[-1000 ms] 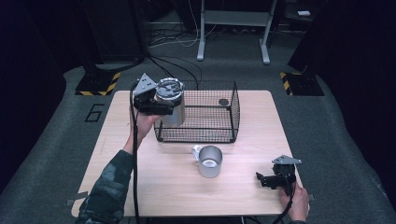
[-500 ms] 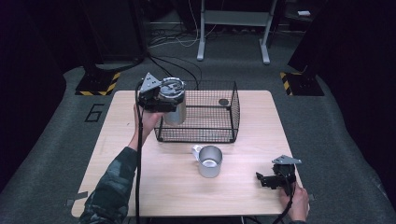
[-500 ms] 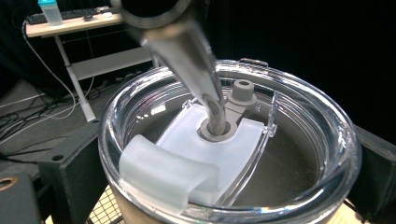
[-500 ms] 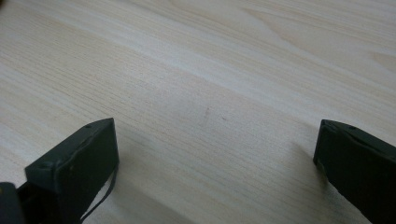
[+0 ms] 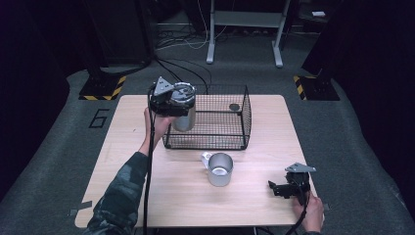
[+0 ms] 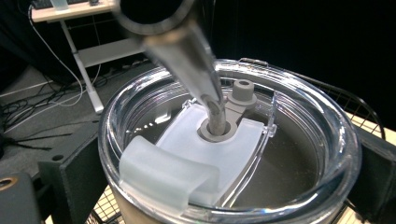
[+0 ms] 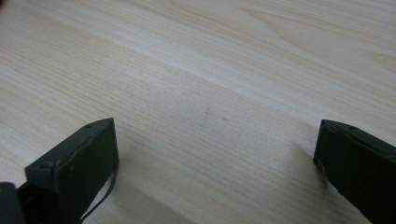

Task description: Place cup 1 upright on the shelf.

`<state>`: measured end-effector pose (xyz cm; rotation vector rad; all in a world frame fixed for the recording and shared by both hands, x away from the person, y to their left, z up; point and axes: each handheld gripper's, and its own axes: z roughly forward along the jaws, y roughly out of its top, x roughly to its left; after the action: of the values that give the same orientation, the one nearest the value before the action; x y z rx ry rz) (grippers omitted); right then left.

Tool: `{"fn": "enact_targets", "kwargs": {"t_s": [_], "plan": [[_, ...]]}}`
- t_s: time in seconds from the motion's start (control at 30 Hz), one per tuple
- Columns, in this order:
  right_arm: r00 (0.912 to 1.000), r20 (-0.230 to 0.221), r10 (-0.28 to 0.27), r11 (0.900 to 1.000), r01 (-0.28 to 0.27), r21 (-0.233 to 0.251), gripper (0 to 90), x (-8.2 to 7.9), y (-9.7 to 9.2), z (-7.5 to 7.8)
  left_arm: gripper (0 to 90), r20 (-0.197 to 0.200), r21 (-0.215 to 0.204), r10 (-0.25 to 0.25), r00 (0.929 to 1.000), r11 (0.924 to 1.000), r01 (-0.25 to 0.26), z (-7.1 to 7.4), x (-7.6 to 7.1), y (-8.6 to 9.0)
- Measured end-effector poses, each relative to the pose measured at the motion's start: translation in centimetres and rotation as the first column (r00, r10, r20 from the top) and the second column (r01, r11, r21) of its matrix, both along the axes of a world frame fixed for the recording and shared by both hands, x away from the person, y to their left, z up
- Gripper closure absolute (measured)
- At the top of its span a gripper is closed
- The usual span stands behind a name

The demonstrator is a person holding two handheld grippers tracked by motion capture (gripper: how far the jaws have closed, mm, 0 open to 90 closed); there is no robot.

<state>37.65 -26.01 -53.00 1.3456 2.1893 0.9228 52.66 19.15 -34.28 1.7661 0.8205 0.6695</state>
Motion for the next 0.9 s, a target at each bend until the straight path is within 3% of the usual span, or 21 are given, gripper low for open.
{"fn": "enact_targets", "kwargs": {"t_s": [0.77,0.9], "plan": [[1.0000,-0.001,0.000,1.0000,0.000,0.000,0.0,0.0,0.0,0.0,4.1,-0.074,0.017,0.060,0.9955,0.9981,-0.059,-3.5,1.9,-0.4],[1.0000,0.000,0.000,1.0000,0.000,0.000,0.0,0.0,0.0,0.0,4.1,-0.096,0.001,0.065,0.9933,0.9979,-0.065,-4.0,2.2,-0.3]]}}
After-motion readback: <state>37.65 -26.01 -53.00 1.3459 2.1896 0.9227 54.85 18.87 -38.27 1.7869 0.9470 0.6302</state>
